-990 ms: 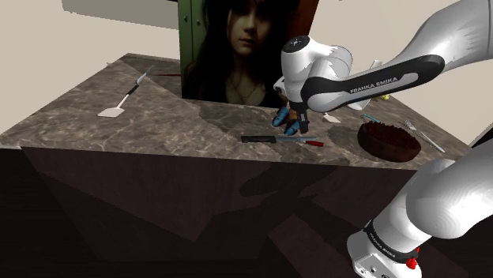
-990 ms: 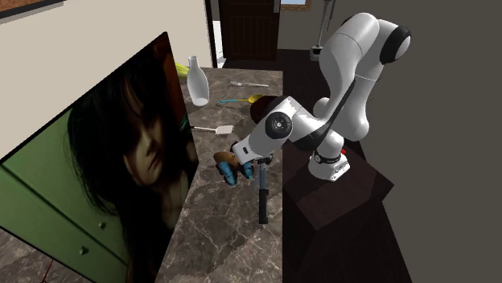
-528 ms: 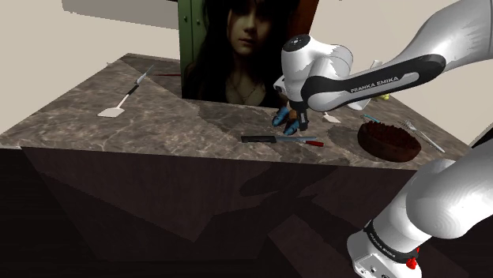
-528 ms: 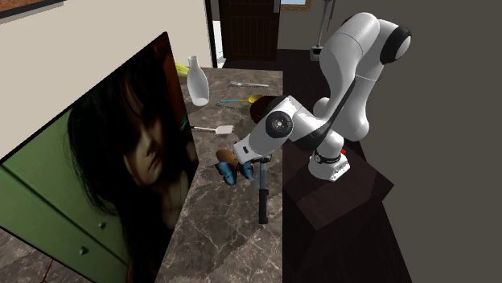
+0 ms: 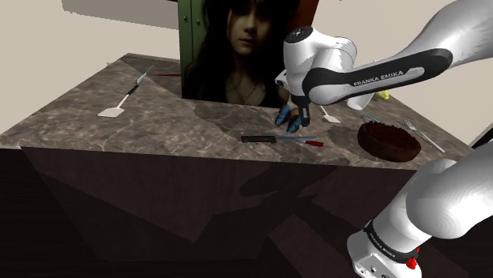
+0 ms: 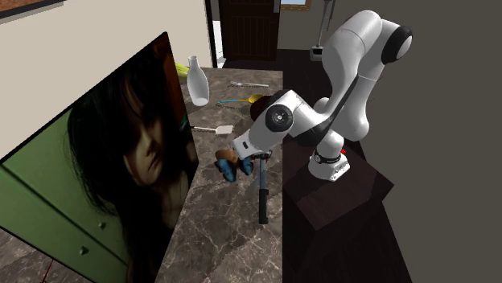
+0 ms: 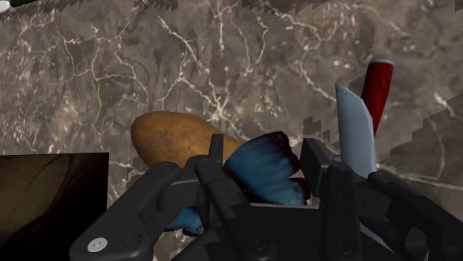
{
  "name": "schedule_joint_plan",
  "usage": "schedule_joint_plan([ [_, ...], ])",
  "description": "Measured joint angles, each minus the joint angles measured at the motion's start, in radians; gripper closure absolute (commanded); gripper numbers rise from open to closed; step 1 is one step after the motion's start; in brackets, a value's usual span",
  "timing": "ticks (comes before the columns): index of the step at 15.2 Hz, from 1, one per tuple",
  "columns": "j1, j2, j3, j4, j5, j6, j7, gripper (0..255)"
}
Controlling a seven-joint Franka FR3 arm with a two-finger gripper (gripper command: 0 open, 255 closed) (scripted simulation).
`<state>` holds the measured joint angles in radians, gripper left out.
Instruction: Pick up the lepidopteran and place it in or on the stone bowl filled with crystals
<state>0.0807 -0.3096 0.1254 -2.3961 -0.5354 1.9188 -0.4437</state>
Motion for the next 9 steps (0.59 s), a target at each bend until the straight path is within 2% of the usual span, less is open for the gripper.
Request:
schedule_joint_plan([
  [9, 0.006, -0.039, 0.002, 0.08, 0.025, -0.105, -0.06, 255],
])
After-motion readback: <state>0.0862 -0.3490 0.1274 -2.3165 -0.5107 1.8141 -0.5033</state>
